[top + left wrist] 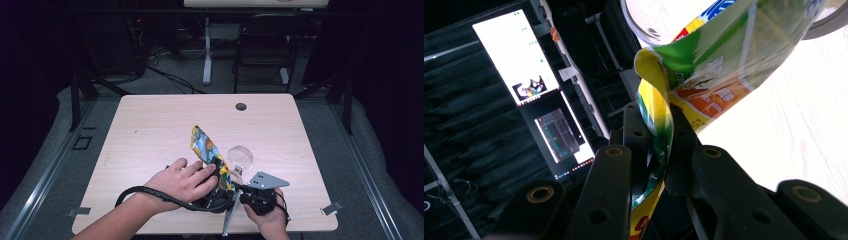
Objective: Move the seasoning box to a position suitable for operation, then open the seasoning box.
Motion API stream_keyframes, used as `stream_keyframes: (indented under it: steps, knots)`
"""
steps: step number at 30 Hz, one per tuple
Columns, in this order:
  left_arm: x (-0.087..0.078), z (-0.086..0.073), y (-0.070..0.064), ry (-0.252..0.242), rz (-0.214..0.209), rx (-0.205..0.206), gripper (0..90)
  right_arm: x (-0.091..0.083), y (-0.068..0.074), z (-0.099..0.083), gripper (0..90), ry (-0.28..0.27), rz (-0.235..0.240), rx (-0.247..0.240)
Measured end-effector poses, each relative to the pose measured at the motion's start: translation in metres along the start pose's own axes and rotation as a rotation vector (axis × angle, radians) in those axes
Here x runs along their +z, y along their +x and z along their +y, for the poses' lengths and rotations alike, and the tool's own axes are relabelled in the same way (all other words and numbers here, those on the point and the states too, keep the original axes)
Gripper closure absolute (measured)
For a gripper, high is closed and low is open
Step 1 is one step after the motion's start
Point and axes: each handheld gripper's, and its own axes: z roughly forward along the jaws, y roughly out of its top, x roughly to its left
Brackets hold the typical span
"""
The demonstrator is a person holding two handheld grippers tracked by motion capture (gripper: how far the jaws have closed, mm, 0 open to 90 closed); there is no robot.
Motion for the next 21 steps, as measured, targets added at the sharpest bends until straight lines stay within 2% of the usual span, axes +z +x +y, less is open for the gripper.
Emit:
stream_keyframes:
  steps: [2,3,6,8,10,11,12,13,14,16,17,21]
  knots:
    - [0.0015,-0.0008,0.0004,0.0,-0.024,-0.013,83.4,0.0005,0.0003,0.0003,90.0,-0.003,0.003,0.001]
    - [0.002,-0.0005,0.0006,-0.002,-0.008,-0.003,83.4,0.0007,0.0003,0.0002,90.0,-0.002,0.002,0.0]
    - [0.0035,0.0001,0.0004,-0.01,-0.01,-0.013,83.4,0.0002,-0.0007,-0.0003,90.0,0.002,0.001,0.003]
    - [0.0035,0.0014,0.0018,-0.008,0.0,0.002,83.4,-0.0007,-0.0014,-0.0007,90.0,0.001,-0.004,0.005]
    - [0.0039,0.0021,0.0009,-0.009,-0.013,-0.009,83.4,-0.001,-0.002,-0.0012,90.0,0.0,-0.002,0.008]
    - [0.0039,0.0028,0.0015,-0.013,-0.001,-0.001,83.4,-0.0014,-0.0021,-0.0014,90.0,0.001,-0.004,0.009]
    - [0.0038,0.0029,0.002,-0.012,-0.012,-0.003,83.4,-0.0015,-0.0022,-0.0019,90.0,-0.003,-0.003,0.011]
    - [0.0036,0.0034,0.0039,-0.013,0.006,0.017,83.4,-0.0018,-0.0022,-0.002,90.0,-0.003,-0.005,0.01]
    - [0.0042,0.0028,0.0027,-0.016,-0.002,-0.004,83.4,-0.0021,-0.0022,-0.002,90.0,-0.004,-0.006,0.011]
    - [0.004,0.0024,0.0028,-0.016,-0.002,-0.007,83.4,-0.0023,-0.0021,-0.002,90.0,-0.005,-0.005,0.011]
    - [0.0036,0.0021,0.0022,-0.013,-0.019,-0.017,83.4,-0.0022,-0.002,-0.002,90.0,-0.008,-0.003,0.012]
    - [0.0028,0.0005,0.0023,-0.014,-0.003,-0.006,83.4,-0.0021,-0.0014,-0.0011,89.9,-0.006,-0.001,0.007]
